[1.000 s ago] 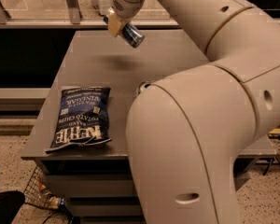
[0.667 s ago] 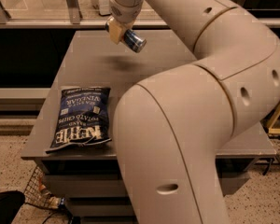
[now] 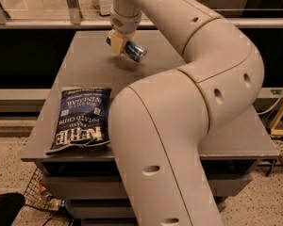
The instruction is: Knock redbull can over
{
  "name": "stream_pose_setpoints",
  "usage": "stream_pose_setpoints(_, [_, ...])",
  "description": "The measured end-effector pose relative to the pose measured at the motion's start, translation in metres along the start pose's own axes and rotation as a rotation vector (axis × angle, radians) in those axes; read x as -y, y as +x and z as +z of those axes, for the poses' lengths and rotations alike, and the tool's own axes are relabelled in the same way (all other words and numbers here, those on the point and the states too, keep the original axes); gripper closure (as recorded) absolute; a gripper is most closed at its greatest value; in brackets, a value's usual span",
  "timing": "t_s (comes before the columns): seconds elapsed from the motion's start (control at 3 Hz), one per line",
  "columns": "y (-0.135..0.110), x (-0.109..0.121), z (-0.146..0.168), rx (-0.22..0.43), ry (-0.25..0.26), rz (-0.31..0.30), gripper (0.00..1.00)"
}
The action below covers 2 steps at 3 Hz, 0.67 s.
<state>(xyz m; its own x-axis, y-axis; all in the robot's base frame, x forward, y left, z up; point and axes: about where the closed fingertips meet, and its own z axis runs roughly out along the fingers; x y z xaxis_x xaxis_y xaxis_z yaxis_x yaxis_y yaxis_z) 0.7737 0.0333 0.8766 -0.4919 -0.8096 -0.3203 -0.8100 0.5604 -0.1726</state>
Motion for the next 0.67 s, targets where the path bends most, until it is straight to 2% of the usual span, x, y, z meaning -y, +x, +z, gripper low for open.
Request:
stream_pose_setpoints(0.33, [-0.002,-0.003,0.020,0.004,-0.063,-0.014,1.00])
stream_pose_setpoints(0.67, [-0.003,-0.009,0.042,-0.022,-0.130,-0.031,1.00])
